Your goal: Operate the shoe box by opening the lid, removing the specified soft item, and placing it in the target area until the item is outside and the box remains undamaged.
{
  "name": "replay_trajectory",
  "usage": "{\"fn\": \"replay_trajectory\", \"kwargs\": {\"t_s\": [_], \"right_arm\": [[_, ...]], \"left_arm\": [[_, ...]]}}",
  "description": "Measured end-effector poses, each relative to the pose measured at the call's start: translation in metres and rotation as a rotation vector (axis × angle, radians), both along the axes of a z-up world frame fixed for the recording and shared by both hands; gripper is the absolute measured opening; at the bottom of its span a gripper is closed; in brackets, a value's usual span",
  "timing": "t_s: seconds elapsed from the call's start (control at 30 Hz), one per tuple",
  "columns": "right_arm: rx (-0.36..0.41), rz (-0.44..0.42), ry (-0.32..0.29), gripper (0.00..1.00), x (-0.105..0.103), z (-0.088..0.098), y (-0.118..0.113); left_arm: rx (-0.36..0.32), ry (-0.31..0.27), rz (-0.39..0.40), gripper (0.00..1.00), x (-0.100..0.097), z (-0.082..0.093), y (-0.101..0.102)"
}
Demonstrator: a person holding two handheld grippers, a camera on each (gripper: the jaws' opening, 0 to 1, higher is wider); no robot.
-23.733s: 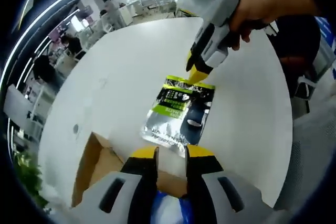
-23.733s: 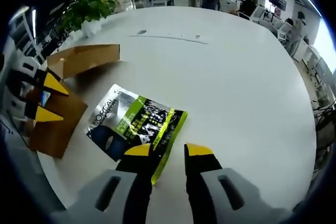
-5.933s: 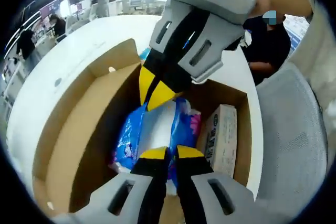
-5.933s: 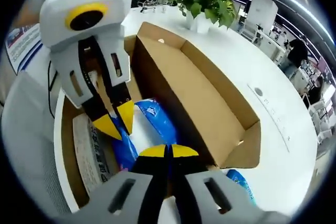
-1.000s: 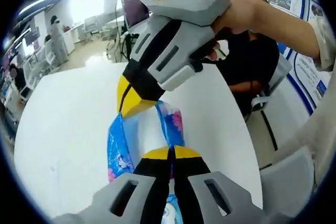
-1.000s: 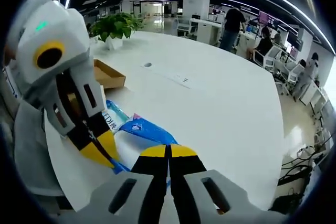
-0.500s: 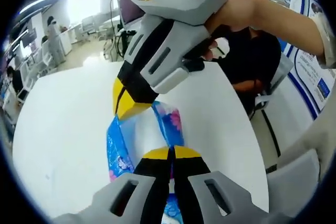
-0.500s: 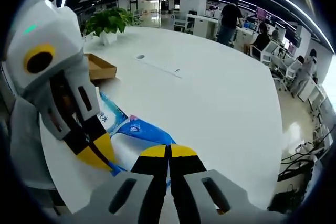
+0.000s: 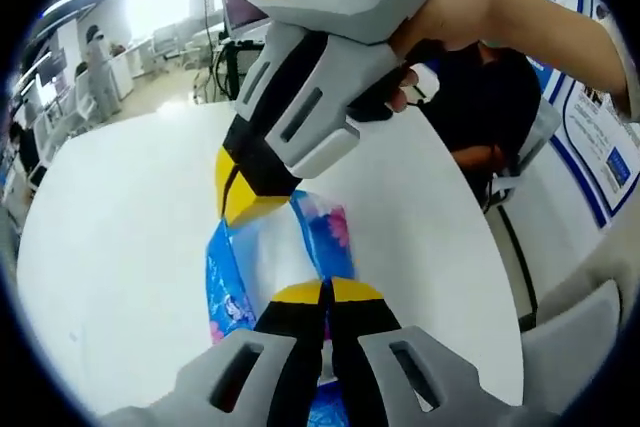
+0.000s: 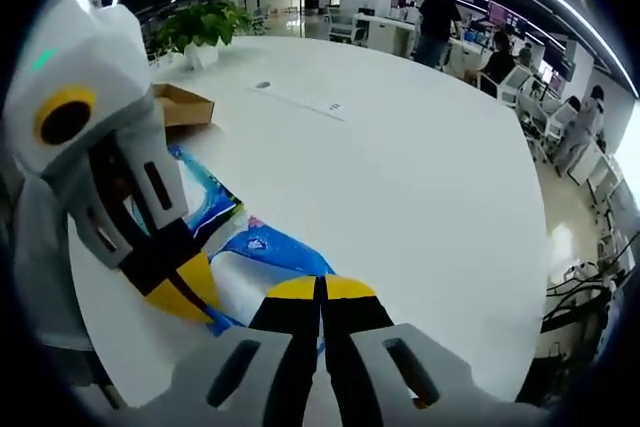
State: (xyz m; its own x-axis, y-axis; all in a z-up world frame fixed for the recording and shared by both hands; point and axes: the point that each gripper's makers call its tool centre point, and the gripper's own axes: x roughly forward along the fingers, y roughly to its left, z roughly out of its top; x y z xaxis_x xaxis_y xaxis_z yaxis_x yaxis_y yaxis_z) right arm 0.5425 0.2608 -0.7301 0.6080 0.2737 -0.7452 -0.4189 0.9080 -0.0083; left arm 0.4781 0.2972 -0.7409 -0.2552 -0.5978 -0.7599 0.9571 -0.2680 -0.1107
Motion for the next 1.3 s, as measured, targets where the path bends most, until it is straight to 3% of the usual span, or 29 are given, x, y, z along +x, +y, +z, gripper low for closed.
{"fn": "replay_trajectory", "kwargs": {"t_s": [0.8,1.3], "right_arm": [[-0.008,0.006,-0.001,0.0,0.002,-0.01,0.002],[-0.065,0.025,-0.006,0.02,-0.001,-0.004,0.001]], "left_arm": [[-0.002,-0.001,0.0,0.0,-0.004,-0.01,0.0],[-0.034,-0.052,-0.001,0.04,-0.003,0.002,0.0]]}}
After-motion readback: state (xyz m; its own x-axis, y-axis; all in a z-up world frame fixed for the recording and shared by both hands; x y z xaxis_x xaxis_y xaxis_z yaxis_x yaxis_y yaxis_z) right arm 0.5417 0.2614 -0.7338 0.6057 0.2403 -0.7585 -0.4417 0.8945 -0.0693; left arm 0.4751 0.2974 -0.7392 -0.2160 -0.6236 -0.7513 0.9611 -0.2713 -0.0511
